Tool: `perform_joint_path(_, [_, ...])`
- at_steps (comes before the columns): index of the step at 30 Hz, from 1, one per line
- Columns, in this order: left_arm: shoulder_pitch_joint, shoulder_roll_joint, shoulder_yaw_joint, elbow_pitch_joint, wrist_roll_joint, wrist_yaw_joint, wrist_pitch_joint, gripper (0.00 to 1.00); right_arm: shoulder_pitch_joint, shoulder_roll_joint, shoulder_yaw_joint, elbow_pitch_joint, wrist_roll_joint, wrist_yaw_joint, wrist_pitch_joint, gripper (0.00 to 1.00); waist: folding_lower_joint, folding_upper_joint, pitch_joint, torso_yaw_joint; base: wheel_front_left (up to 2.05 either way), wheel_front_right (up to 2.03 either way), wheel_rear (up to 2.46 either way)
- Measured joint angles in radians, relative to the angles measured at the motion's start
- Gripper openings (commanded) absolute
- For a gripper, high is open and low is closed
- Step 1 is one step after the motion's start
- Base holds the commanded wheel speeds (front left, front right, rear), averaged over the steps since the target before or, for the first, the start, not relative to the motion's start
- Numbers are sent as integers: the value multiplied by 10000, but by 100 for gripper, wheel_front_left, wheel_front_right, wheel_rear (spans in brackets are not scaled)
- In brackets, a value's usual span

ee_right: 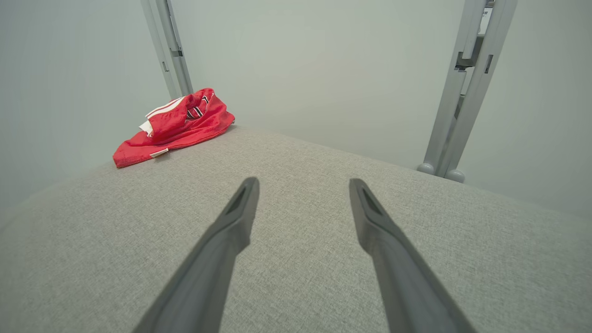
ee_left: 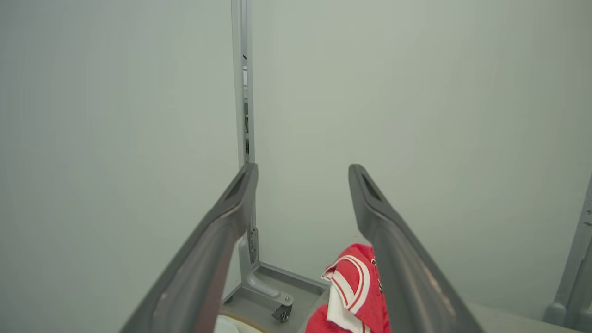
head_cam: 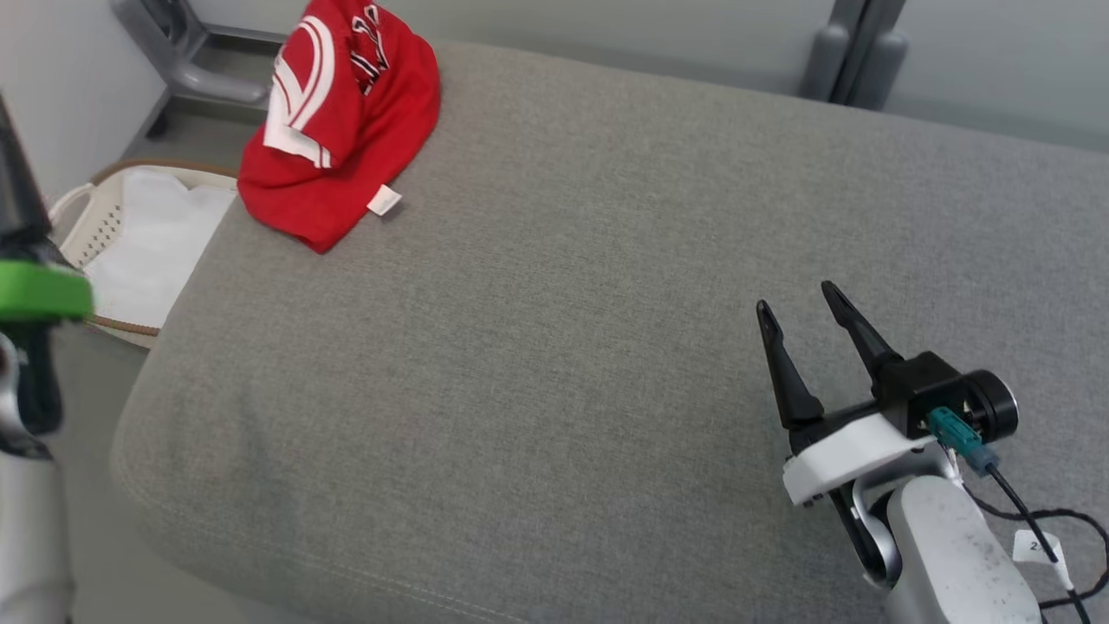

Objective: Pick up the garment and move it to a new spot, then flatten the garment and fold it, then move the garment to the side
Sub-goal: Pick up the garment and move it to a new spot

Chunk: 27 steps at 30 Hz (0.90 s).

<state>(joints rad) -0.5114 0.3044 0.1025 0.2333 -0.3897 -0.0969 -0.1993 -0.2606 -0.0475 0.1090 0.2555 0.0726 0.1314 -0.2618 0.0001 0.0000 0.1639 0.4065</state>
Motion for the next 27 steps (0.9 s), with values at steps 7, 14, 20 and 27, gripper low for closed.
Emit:
perform_joint_path(7, [-2640, 1089, 314, 2658, -374, -88, 571, 100, -695, -2, 150, -357, -389, 0, 4, 100, 0, 0, 1150, -619, 0, 0, 0])
perform_joint_path(14, [-4271, 1264, 115, 5024, -570, -171, 930, 100, -965, -8, 77, -882, -871, 0, 198, 100, 0, 0, 2417, -1290, 0, 0, 0])
perform_joint_path(20, [-5082, 1179, -293, 6621, -694, -259, 1101, 100, -1029, -12, 8, -1450, -1168, 0, 387, 100, 1, 0, 3549, -1785, 0, 0, 0])
perform_joint_path(27, [-5499, 1047, -608, 8078, -941, -303, 1172, 100, -992, 52, -75, -2272, -1450, 2, 516, 100, 1, 0, 4579, -2184, 0, 0, 0])
